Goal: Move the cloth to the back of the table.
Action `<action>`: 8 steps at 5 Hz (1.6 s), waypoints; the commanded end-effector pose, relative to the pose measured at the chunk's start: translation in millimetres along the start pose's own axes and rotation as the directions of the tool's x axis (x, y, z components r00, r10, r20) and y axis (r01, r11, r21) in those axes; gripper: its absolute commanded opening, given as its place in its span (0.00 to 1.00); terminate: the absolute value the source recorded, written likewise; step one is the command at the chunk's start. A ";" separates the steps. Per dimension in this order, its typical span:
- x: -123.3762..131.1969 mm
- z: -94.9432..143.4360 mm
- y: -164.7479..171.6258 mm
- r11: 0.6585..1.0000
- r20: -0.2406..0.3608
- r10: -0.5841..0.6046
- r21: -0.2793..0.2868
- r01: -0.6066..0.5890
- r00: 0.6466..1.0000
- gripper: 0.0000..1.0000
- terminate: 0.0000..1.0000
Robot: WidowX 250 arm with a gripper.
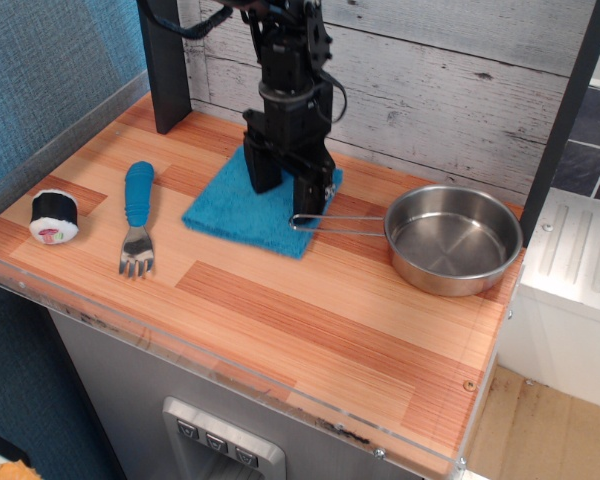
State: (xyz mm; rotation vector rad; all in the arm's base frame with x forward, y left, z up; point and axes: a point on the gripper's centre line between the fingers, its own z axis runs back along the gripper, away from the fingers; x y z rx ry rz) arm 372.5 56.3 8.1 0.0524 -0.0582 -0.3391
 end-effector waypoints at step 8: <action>23.5 116.1 16.5 0.994 0.199 0.002 0.105 -0.024 0.980 1.00 0.00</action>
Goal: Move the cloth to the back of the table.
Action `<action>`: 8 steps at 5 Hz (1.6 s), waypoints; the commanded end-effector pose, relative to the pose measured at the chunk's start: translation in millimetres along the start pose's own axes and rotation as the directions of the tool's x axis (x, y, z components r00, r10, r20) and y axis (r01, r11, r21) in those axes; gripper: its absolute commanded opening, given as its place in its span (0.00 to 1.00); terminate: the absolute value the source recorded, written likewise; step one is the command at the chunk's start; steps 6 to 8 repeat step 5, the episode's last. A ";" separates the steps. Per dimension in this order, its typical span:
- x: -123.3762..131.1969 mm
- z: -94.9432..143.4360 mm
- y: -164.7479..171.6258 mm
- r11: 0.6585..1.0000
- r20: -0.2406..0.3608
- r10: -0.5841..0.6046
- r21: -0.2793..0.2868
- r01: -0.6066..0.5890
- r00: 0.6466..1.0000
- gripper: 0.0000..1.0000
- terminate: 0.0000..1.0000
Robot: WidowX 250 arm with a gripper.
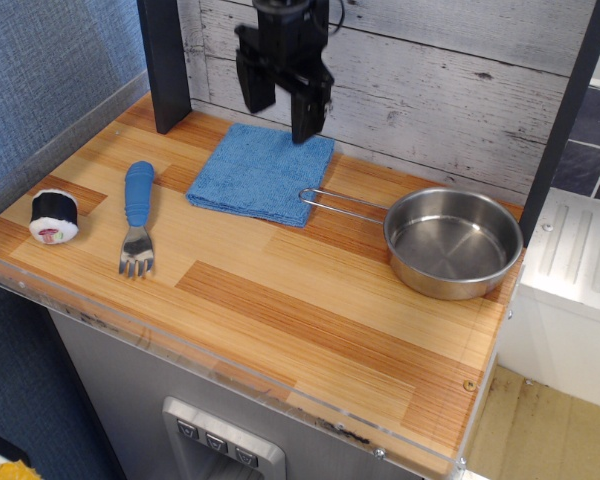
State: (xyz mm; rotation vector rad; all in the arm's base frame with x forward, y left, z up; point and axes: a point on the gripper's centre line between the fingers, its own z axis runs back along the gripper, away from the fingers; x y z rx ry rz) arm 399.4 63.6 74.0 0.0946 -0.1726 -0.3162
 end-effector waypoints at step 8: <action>-4.3 75.2 -6.5 0.998 0.128 -0.008 0.056 0.001 0.992 1.00 1.00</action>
